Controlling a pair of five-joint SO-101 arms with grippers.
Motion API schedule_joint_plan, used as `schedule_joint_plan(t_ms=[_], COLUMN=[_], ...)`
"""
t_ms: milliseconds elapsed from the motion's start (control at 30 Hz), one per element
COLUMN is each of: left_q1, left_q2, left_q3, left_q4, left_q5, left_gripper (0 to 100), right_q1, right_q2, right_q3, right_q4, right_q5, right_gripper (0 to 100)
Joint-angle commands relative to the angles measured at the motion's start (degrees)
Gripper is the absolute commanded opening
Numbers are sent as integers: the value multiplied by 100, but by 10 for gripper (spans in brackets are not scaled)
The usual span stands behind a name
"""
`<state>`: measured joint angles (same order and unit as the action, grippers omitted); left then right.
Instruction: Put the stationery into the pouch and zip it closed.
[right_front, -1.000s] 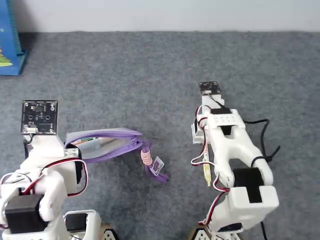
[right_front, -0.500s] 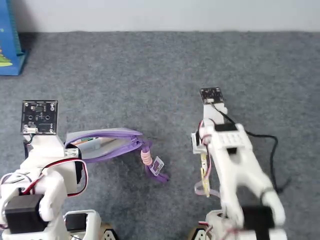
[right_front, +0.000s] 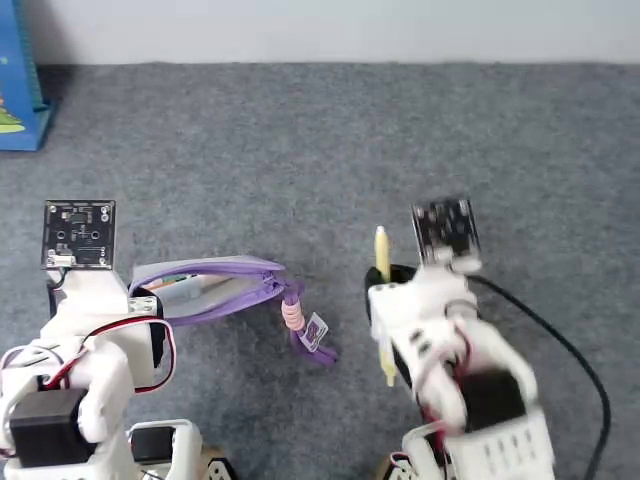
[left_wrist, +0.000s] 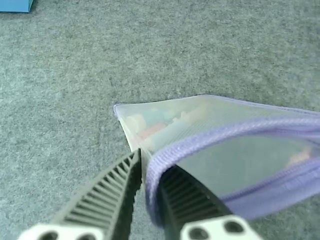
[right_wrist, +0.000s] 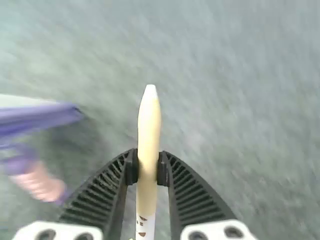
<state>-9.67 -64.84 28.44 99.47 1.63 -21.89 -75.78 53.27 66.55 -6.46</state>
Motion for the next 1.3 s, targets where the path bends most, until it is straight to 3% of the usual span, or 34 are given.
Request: schedule_joint_plan(t_ms=[0,200,567,1000,1267], left_q1=[35,35,35,35,35], left_q2=[44,44,44,44,44], left_q3=[-48,-48,-48,-40,-40], left_q4=[97,97,97,97,97], left_q5=[70,70,70,70,70], left_gripper=[12,12,12,12,12], right_q1=[-505,-945,-2448,-2580,-2589], right_q2=[-892,-1631,-1886,-708,312], right_q3=[-44,-70,44,774,1134], right_q4=[22,-743,-3688,-6123,-6615], right_q5=[-88,-97,-158,-149,79], right_gripper=[7,7,7,8,8])
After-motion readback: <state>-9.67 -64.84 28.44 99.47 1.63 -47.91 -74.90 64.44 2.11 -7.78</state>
